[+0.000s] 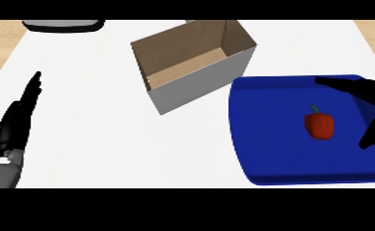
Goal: Pick the bell pepper from the tray and place it in the cardboard box
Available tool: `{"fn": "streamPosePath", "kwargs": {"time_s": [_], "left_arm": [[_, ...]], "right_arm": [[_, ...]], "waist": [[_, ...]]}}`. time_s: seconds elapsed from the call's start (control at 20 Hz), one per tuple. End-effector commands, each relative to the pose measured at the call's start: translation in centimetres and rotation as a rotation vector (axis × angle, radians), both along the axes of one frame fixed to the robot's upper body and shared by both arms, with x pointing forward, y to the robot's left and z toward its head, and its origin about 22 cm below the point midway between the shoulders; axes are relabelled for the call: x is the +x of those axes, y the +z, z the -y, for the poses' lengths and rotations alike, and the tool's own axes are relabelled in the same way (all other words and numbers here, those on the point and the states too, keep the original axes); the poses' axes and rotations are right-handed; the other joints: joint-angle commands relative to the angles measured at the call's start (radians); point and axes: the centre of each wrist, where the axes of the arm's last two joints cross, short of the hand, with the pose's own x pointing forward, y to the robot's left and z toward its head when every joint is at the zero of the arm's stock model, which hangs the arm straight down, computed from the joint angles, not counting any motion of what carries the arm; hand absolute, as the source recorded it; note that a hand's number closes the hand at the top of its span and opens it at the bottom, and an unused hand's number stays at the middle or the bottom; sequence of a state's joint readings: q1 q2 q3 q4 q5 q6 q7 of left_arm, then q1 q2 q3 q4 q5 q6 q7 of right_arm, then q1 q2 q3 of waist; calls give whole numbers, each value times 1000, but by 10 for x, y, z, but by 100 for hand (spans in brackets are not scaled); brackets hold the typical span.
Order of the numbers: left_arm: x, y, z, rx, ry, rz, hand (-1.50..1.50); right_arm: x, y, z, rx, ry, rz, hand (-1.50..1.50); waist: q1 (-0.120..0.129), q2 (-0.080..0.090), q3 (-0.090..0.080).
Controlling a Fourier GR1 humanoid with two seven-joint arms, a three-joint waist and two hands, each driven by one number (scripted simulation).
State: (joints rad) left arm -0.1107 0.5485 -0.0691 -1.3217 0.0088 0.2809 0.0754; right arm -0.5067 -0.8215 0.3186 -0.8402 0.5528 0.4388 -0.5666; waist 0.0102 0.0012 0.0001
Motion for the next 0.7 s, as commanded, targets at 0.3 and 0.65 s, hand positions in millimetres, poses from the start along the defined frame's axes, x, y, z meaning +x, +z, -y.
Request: {"fn": "streamPosePath", "kwargs": {"time_s": [0.3, 0.65], "left_arm": [[6, 0, 11, 8, 8, -3, 0], [-10, 6, 2, -8, 14, -4, 0]], "right_arm": [[-2, -21, -24, 3, 19, -23, -150], [-1, -2, -23, 75, 93, -21, -150]], "waist": [[-9, -2, 0], [-6, -3, 0]]}}
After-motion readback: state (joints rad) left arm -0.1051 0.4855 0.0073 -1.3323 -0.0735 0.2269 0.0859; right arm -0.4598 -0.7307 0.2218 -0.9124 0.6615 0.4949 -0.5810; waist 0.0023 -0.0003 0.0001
